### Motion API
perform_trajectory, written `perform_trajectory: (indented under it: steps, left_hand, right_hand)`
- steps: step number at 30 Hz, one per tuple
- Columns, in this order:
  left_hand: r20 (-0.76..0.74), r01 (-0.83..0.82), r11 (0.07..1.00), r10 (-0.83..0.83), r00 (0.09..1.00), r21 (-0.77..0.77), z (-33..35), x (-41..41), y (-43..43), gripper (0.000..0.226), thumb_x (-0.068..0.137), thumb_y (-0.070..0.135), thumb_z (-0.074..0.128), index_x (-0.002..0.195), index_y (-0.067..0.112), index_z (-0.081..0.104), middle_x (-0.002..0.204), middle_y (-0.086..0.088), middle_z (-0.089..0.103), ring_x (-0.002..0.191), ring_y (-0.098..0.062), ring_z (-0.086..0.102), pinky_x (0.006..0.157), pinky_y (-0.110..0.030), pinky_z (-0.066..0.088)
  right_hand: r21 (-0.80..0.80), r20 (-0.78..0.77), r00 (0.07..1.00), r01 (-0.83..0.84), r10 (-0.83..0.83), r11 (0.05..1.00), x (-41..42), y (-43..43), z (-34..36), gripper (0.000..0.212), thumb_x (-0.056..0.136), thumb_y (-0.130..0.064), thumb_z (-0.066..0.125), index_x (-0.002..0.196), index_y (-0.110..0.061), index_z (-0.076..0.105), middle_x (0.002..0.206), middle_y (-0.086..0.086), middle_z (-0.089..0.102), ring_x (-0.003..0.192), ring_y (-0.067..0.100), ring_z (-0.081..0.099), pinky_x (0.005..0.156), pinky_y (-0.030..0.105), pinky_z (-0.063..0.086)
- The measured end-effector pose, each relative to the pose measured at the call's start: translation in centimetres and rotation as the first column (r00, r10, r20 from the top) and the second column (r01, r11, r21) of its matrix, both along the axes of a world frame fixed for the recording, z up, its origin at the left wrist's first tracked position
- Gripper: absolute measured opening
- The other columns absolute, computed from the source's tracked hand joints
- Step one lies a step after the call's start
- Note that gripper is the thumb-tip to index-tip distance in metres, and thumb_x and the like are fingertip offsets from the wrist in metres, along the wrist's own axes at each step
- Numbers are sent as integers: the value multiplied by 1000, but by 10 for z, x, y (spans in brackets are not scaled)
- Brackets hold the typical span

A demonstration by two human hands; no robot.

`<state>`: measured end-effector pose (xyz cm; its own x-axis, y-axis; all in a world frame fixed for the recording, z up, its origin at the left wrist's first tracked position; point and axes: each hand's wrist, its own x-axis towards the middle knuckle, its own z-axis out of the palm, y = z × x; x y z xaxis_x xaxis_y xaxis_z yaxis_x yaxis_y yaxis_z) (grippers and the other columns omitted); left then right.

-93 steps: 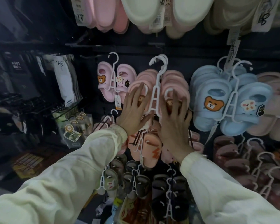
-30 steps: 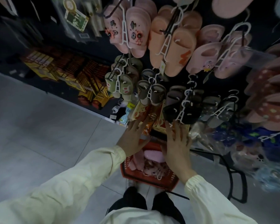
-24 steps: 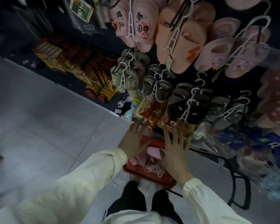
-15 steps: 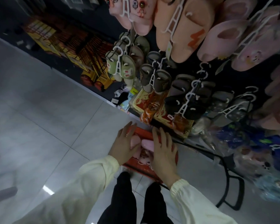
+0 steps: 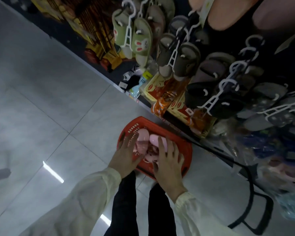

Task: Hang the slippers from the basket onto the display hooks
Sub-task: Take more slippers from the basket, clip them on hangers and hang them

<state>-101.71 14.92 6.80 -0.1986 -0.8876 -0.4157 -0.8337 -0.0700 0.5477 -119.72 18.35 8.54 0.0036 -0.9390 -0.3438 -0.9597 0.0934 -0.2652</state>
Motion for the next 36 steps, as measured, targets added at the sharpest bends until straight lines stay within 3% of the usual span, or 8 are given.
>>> perform_trajectory:
  steps: [7, 11, 15, 19, 24, 28, 32, 36]
  left_hand:
    - [75, 99, 977, -115, 991, 188, -86, -7, 0, 80, 95, 42, 59, 158, 27, 12, 165, -4, 11, 148, -33, 24, 116, -47, 34]
    - [91, 56, 932, -95, 991, 359, -144, -6, 1, 78, 92, 34, 62, 155, 37, 16, 163, 0, 16, 141, -33, 38, 110, -50, 43]
    - [153, 109, 848, -218, 964, 518, -194, -3, 3, 72, 93, 32, 62, 154, 34, 23, 159, -3, 25, 133, -34, 48, 107, -46, 46]
    - [145, 127, 838, -237, 960, 531, -240, 0, -3, 64, 92, 34, 64, 149, 36, 36, 155, 0, 32, 129, -32, 52, 105, -48, 48]
    - [227, 114, 831, -278, 933, 545, -284, 9, -3, 60, 93, 41, 62, 147, 28, 39, 150, -4, 40, 129, -31, 52, 105, -50, 47]
    - [238, 169, 822, -344, 908, 544, -301, 9, 4, 66, 93, 44, 61, 150, 27, 34, 153, -6, 32, 129, -34, 51, 105, -51, 47]
    - [204, 217, 848, -350, 914, 483, -316, 6, 3, 63, 90, 42, 66, 146, 28, 40, 151, -4, 36, 130, -33, 50, 106, -52, 45]
    - [196, 253, 845, -381, 904, 472, -328, -4, -10, 60, 91, 39, 64, 146, 26, 41, 152, -6, 34, 128, -33, 50, 104, -50, 47]
  right_hand:
    - [127, -20, 1000, 22, -19, 992, -5, 13, -67, 109, 67, -34, 85, 156, -25, 22, 159, 9, 29, 140, 38, 37, 101, 62, 42]
    - [201, -44, 998, 49, -41, 978, -20, 14, -125, 115, 67, -34, 84, 158, -27, 14, 160, 7, 26, 140, 40, 35, 101, 60, 40]
    - [285, -47, 996, 89, -78, 954, -34, 14, -181, 112, 72, -34, 82, 158, -27, 12, 161, 10, 24, 143, 40, 30, 105, 60, 35]
    - [355, 27, 986, 144, -164, 924, -48, 4, -236, 91, 89, -34, 67, 158, -29, 7, 163, 7, 17, 149, 33, 18, 114, 54, 24]
    - [507, 123, 932, 235, -340, 829, -64, -8, -307, 81, 93, -34, 65, 158, -19, 19, 163, 11, 20, 150, 28, 19, 120, 44, 24]
    - [614, 165, 846, 314, -507, 724, -73, -10, -352, 86, 89, -38, 70, 156, -15, 22, 159, 13, 26, 145, 31, 29, 117, 46, 30]
    - [629, 142, 789, 395, -598, 670, -81, -12, -390, 90, 83, -32, 77, 155, -16, 26, 158, 11, 29, 142, 30, 36, 110, 36, 33]
    - [616, 148, 723, 466, -675, 635, -88, -18, -423, 94, 80, -32, 79, 155, -14, 26, 159, 12, 29, 144, 29, 33, 116, 42, 32]
